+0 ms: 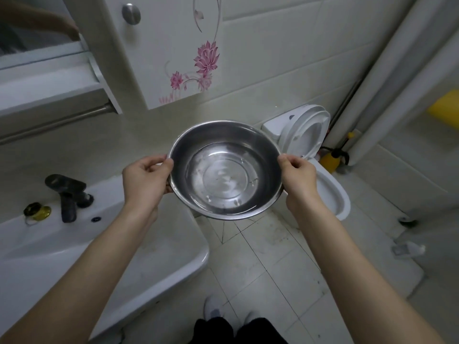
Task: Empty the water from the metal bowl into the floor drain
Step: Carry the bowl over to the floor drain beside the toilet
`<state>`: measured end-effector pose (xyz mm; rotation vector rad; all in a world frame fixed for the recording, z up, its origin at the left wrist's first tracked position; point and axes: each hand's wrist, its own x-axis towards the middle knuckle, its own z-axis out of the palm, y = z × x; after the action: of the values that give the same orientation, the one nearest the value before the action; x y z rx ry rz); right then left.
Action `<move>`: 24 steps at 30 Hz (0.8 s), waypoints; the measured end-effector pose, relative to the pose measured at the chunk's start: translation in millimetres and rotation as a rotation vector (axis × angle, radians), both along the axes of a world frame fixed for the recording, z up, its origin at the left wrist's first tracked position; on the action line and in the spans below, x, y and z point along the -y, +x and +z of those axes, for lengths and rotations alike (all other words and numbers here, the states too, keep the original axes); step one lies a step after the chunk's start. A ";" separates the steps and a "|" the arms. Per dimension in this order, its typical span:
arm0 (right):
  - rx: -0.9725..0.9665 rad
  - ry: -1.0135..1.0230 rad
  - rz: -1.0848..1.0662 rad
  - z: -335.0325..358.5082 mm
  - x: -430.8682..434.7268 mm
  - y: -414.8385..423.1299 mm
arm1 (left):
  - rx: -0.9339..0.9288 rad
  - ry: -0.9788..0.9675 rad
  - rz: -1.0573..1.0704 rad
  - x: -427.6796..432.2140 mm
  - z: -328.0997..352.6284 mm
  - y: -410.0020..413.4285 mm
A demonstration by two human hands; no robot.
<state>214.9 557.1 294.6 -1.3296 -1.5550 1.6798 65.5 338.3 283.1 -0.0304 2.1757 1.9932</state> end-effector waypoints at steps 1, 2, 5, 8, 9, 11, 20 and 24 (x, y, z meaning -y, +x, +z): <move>0.000 -0.003 -0.005 -0.2 -1.7 -1.6 | 0.003 0.003 -0.002 -2.4 -0.8 -2.2; 0.001 -0.006 -0.008 -0.3 -3.9 -3.2 | 0.007 0.009 -0.003 -5.1 -1.0 -4.2; 0.000 -0.005 -0.006 -1.1 -13.7 -8.3 | 0.011 0.013 -0.003 -13.5 -1.2 -9.3; 0.005 0.005 0.003 -3.6 -26.8 -15.4 | 0.009 0.016 0.007 -23.6 -1.8 -12.2; 0.013 0.007 0.011 -4.8 -31.7 -17.6 | 0.006 0.016 0.013 -27.1 -2.2 -12.3; 0.026 0.009 0.030 -8.0 -41.6 -21.8 | -0.001 0.009 0.029 -34.1 -2.8 -11.9; 0.010 -0.016 0.132 -31.1 -103.7 -41.1 | -0.001 -0.054 0.176 -78.8 -14.5 0.9; 0.013 0.000 0.199 -34.4 -130.6 -44.6 | 0.002 -0.067 0.230 -99.8 -22.7 11.9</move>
<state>170.3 687.7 260.2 -1.2217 -1.7431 1.7916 77.4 438.0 260.4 -0.3056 2.3295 2.0313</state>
